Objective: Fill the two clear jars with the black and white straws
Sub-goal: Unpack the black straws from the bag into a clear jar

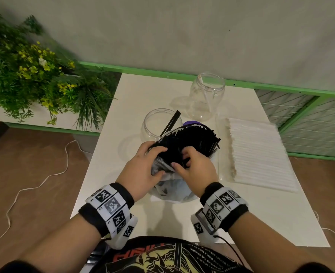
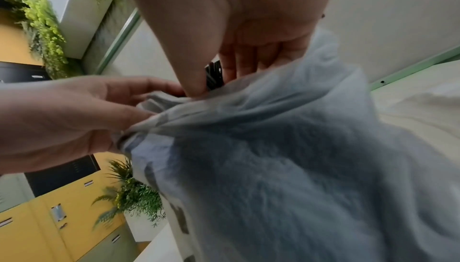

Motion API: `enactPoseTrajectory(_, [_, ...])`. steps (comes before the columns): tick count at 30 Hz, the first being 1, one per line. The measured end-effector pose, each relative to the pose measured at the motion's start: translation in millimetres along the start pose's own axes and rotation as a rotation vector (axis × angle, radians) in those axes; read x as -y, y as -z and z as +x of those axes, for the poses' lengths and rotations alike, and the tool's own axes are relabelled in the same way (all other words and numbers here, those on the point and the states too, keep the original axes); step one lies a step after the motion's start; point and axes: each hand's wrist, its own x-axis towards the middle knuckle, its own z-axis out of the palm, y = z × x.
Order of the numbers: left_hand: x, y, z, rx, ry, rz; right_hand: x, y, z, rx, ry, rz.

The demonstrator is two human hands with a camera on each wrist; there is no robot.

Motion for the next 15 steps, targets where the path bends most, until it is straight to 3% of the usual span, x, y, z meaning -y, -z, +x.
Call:
enactPoseTrajectory(4, [0.0, 0.7, -0.5, -0.009, 0.0, -0.001, 8.1, 2.4, 11.5, -0.092, 0.017, -0.06])
enactPoseTrajectory(8, [8.7, 2.0, -0.3, -0.031, 0.005, -0.05, -9.8, 27.8, 11.6, -0.297, 0.019, 0.048])
enactPoseTrajectory(11, [12.5, 2.2, 1.9, -0.037, 0.016, -0.102, -15.8, 35.0, 5.1, -0.415, 0.198, 0.146])
enactPoseTrajectory(13, [11.2, 3.0, 3.5, -0.064, 0.011, -0.131, -9.8, 30.2, -1.7, -0.323, 0.42, 0.091])
enactPoseTrajectory(15, [9.3, 4.3, 2.7, -0.062, 0.008, -0.179, -5.7, 20.3, -6.2, -0.092, 0.569, -0.121])
